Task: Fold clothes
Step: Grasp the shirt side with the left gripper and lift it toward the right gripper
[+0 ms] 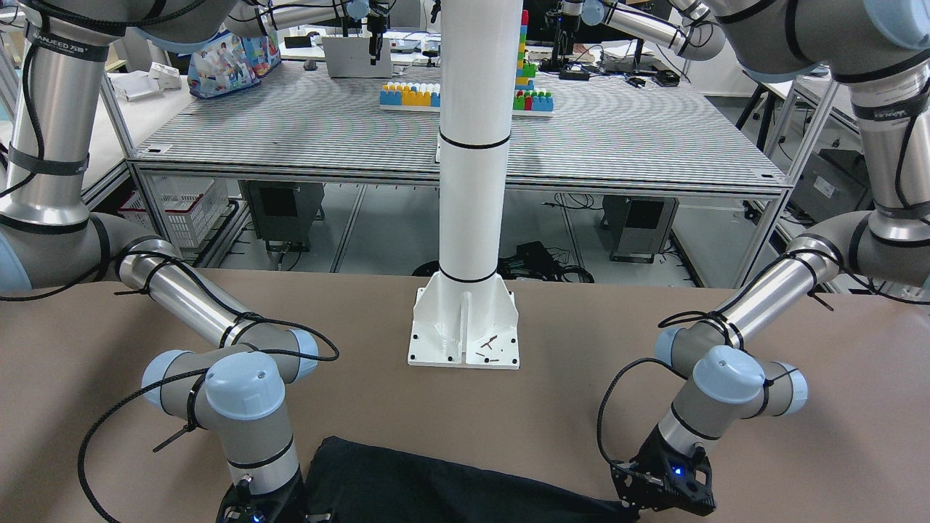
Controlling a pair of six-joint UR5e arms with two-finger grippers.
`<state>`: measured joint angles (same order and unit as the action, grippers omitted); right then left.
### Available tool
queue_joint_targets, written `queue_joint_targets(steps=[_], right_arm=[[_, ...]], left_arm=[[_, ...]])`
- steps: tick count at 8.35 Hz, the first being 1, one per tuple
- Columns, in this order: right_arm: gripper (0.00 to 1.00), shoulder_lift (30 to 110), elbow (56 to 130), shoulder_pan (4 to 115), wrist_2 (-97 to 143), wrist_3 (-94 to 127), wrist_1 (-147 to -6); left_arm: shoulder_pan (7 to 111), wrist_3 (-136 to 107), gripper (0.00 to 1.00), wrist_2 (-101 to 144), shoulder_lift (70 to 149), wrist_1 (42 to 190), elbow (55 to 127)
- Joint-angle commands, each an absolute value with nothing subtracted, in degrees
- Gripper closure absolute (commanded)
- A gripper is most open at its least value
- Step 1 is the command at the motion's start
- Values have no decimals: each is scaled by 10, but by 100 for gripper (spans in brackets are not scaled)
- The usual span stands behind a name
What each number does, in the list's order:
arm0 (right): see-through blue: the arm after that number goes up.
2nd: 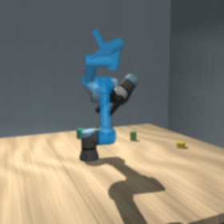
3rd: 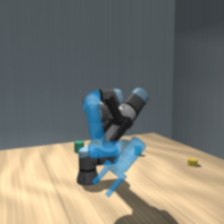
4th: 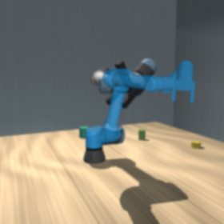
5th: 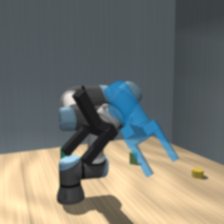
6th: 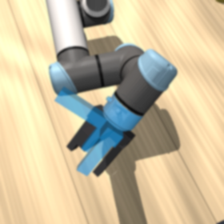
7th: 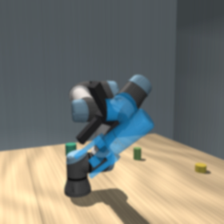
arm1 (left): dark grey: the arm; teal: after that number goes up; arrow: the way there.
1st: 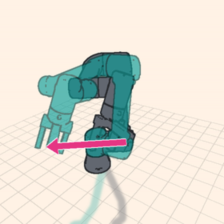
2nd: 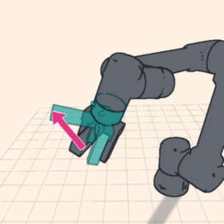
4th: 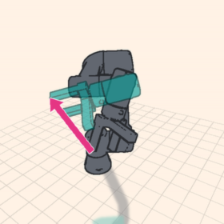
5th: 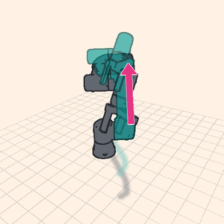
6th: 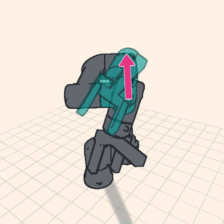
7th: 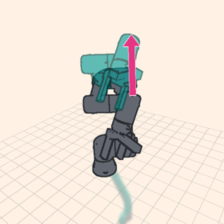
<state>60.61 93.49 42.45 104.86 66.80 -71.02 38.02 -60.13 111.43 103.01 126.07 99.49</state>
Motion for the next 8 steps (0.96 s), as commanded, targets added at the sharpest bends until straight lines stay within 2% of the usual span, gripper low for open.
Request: queue_joint_targets(steps=[1,6,8], right_arm=[[6,606,933,425,1049,667,-710],[6,606,933,419,1049,668,-710],[6,606,933,419,1049,667,-710]], left_arm=[[454,-522,100,1118,1072,1255,942],[533,-454,100,1117,1347,1259,621],[535,-441,100,1085,1473,1264,465]])
